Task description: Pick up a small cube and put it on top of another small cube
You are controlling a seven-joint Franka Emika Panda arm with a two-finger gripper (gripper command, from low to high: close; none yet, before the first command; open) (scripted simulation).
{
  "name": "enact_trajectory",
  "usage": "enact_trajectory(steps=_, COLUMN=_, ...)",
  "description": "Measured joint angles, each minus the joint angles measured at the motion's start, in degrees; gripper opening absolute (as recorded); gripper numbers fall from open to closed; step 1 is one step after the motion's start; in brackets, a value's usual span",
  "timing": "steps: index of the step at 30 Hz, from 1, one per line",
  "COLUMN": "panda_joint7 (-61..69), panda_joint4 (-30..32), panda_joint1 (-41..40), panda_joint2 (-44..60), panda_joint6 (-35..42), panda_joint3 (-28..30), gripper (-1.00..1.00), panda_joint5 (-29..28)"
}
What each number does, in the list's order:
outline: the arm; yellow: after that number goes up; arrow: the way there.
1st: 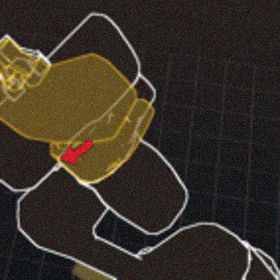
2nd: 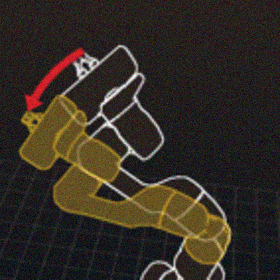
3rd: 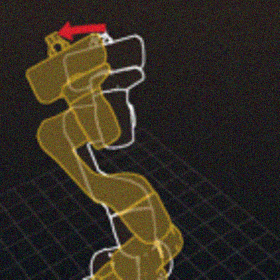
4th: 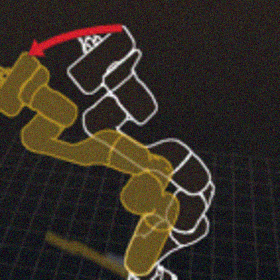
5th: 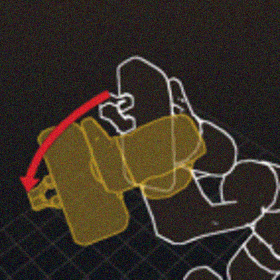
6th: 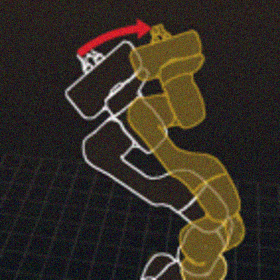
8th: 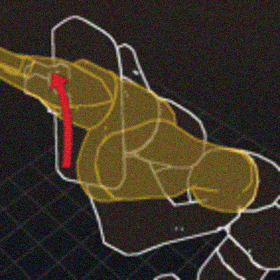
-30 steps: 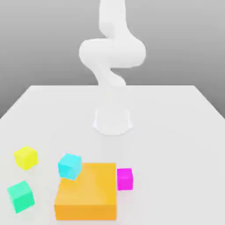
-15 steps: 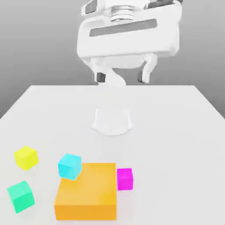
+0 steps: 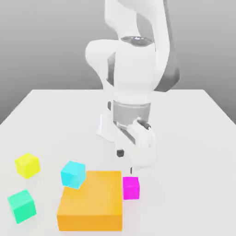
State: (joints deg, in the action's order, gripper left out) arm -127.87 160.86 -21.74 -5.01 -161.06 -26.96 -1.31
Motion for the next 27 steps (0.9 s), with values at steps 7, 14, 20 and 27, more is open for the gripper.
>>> enact_trajectory(steps=7, panda_joint7=-14.03, panda_joint4=2.88, panda_joint1=1.04, panda_joint2=8.47, panda_joint6=-6.20, panda_joint3=1.46, gripper=0.00, panda_joint5=-4.52)
enact_trajectory(steps=14, panda_joint7=-24.81, panda_joint4=0.75, panda_joint1=10.14, panda_joint2=17.09, panda_joint6=-12.42, panda_joint3=13.99, gripper=0.00, panda_joint5=-18.68)
enact_trajectory(steps=20, panda_joint7=-27.94, panda_joint4=-0.11, panda_joint1=17.32, panda_joint2=21.54, panda_joint6=-16.01, panda_joint3=22.27, gripper=-1.00, panda_joint5=-22.91)
enact_trajectory(steps=27, panda_joint7=-26.57, panda_joint4=0.21, panda_joint1=14.85, panda_joint2=19.74, panda_joint6=-14.67, panda_joint3=19.30, gripper=-1.00, panda_joint5=-21.05)
